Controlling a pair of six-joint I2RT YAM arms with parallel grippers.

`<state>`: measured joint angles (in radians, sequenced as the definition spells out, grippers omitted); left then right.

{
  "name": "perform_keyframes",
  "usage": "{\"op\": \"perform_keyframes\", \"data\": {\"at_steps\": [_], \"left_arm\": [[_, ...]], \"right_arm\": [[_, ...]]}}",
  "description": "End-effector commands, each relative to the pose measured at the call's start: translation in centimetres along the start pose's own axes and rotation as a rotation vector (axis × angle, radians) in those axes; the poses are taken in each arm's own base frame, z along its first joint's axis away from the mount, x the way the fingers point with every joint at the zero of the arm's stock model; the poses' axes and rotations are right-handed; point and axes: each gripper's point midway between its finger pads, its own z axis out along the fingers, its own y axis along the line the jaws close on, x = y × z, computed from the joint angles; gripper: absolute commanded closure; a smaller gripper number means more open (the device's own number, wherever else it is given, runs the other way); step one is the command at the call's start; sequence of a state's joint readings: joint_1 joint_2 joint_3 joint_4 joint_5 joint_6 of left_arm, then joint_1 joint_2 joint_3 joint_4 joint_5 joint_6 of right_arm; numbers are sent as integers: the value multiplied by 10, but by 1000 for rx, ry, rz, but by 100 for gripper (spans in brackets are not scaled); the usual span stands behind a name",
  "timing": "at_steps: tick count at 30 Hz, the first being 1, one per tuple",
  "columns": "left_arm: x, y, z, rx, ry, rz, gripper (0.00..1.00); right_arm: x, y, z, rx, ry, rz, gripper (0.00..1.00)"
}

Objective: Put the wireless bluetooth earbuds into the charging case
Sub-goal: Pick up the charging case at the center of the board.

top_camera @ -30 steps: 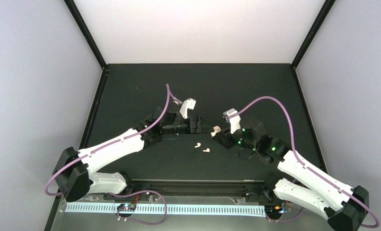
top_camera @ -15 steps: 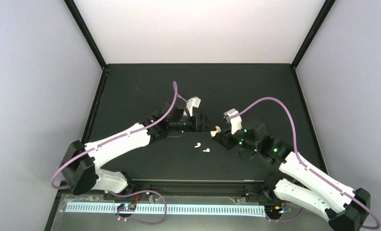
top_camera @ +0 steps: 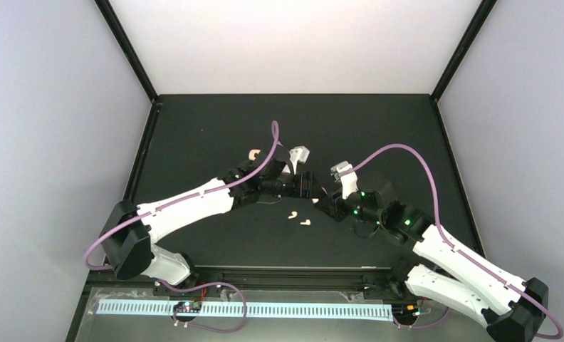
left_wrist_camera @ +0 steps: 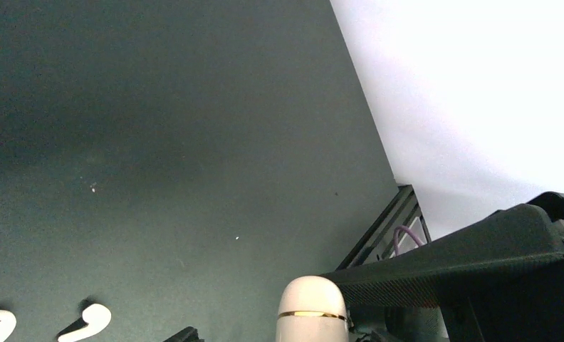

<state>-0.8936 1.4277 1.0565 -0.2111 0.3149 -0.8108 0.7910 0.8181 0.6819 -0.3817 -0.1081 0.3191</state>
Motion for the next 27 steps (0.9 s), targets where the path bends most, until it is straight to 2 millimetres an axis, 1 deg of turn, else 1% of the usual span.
{"op": "perform_keyframes", "data": {"at_steps": [1, 8, 17, 27], "left_arm": [[-2, -8, 3, -2, 10, 21, 39], [0, -11, 4, 10, 15, 25, 48], [2, -16, 4, 35, 16, 26, 66], [2, -21, 0, 63, -3, 16, 82]], "right_arm": [[-9, 4, -2, -7, -33, -19, 70], [-10, 3, -2, 3, -38, -18, 70], [-12, 1, -1, 10, -42, -11, 70], [-14, 2, -1, 11, -45, 9, 70]]}}
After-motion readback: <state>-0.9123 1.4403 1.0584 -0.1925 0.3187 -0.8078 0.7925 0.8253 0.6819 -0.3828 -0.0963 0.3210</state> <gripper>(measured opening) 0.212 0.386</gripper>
